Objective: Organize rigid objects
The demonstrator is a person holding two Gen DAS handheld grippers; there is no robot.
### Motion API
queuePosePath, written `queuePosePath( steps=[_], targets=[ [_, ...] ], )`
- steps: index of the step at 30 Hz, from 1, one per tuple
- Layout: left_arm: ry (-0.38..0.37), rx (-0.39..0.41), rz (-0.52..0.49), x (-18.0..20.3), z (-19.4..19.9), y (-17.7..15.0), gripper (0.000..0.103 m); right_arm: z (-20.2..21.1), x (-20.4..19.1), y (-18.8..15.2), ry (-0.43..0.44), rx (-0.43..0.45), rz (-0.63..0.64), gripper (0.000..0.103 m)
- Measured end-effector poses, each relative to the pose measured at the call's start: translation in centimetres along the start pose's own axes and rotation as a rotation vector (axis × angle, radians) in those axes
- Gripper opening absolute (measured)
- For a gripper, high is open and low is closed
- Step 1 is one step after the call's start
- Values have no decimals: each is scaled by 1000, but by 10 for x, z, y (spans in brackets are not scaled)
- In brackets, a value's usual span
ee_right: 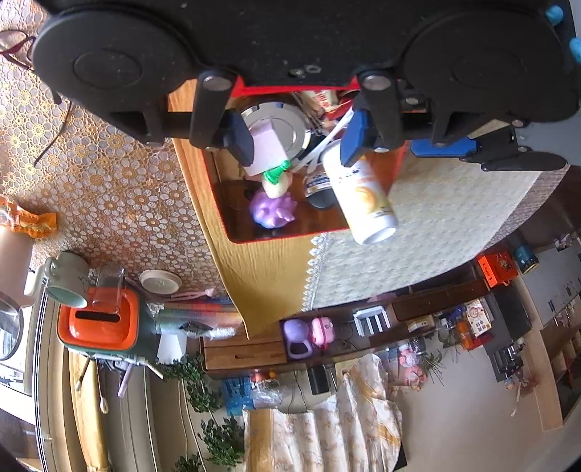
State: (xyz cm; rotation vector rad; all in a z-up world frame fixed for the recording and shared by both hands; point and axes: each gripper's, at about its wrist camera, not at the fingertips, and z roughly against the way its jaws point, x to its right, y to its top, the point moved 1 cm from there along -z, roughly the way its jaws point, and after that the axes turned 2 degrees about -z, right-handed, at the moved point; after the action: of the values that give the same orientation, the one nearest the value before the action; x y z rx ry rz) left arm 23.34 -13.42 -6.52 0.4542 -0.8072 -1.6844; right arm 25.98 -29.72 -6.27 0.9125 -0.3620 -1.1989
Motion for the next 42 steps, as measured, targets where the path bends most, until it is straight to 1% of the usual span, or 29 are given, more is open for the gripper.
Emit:
queuePosePath(
  steps=[4,7,9,10,12,16,20,24,25,26,27,28,35,42],
  targets=[
    [-6,26,-9,-1,17,-2,76,15,-7,-4,10,25,6,60],
    [-12,42,-4,-2,30,-5,76,27,-11,-9,13,46,7,62],
    [-13,48,-4,-3,38,-7,79,35,-14,-12,12,65,3,63],
    [-13,53,-2,-4,41,-8,82,39,-15,-13,11,75,3,64],
    [-15,65,4,-5,48,-10,82,45,-19,-14,9,95,14,65],
    [-1,85,19,-7,61,-11,83,57,-24,-20,7,126,28,76],
    [1,102,32,-6,72,-13,86,67,-27,-23,-13,162,48,83],
    [12,103,41,-6,77,-16,87,74,-30,-30,-23,183,45,96],
    [18,106,40,-5,78,-16,91,76,-30,-32,-24,186,39,99],
    [20,109,42,-5,80,-17,98,77,-30,-33,-21,188,33,100],
    [19,114,48,-5,81,-17,101,78,-31,-35,-16,186,29,102],
    [21,122,53,-5,83,-18,102,79,-31,-37,-14,184,25,103],
    [63,147,22,3,88,-18,103,83,-26,-44,-29,178,-26,103],
    [125,142,-23,13,89,-21,103,89,-23,-53,-35,179,-42,103]
  ],
)
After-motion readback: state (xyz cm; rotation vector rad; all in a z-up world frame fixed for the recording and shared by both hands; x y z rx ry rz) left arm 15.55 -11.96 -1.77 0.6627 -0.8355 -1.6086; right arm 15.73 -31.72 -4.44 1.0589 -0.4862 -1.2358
